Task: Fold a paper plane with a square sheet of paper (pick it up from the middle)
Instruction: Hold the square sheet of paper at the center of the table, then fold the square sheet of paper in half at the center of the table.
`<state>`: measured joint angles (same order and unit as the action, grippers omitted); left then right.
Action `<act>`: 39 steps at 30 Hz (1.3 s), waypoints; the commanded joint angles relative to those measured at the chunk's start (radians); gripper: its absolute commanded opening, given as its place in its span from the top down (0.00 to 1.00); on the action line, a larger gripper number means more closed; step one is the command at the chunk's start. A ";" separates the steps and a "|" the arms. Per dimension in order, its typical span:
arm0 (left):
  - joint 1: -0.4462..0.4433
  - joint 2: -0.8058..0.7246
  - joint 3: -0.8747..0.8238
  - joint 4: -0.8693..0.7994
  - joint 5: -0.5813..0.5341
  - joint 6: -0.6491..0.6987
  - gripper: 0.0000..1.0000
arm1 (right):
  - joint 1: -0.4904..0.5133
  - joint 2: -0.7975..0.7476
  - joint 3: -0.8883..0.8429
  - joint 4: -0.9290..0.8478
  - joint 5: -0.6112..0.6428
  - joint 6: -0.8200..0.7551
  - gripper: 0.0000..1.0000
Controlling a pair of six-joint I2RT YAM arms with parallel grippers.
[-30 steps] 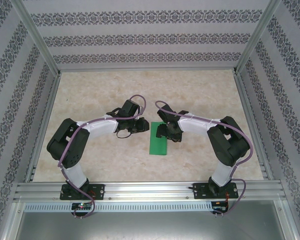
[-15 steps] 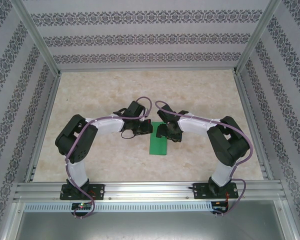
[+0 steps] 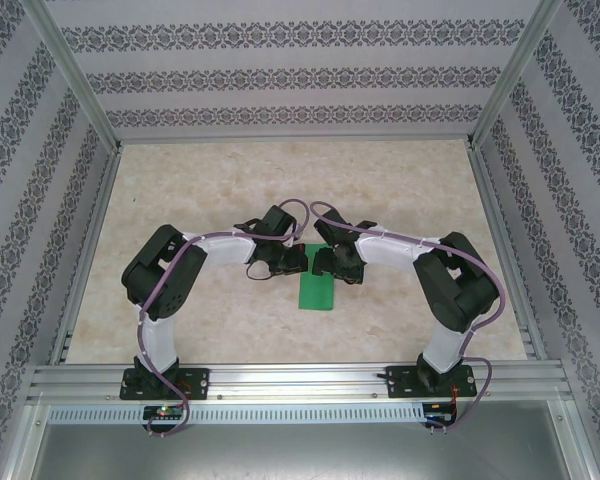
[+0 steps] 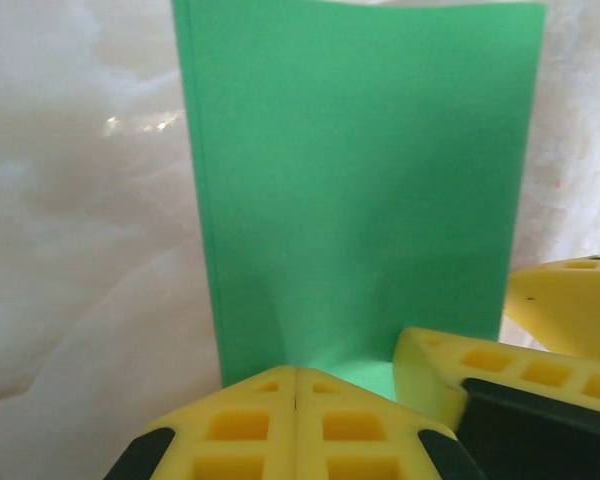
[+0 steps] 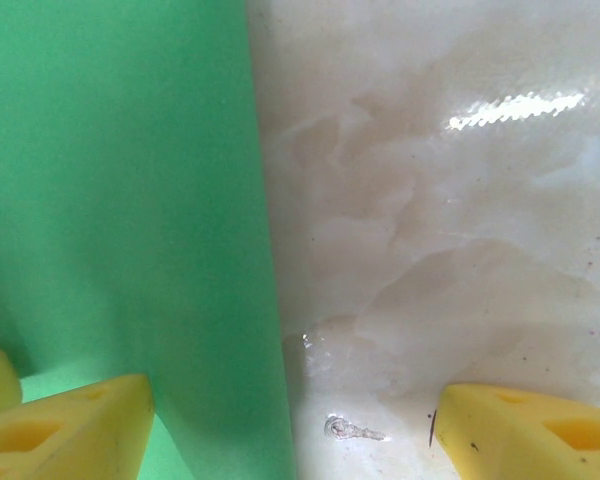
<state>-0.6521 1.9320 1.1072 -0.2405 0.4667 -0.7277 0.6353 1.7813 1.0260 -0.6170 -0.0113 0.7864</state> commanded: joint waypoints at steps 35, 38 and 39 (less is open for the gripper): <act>-0.023 0.047 0.031 -0.120 -0.064 0.029 1.00 | -0.066 -0.209 -0.142 0.337 -0.348 0.015 0.87; -0.023 0.045 0.033 -0.125 -0.065 0.030 1.00 | -0.067 -0.171 -0.158 0.366 -0.363 0.022 0.91; -0.023 0.046 0.035 -0.127 -0.065 0.030 1.00 | -0.068 -0.163 -0.166 0.376 -0.363 0.020 0.91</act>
<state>-0.6628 1.9434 1.1358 -0.2909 0.4416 -0.7185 0.5671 1.5978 0.8810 -0.2943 -0.3321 0.7982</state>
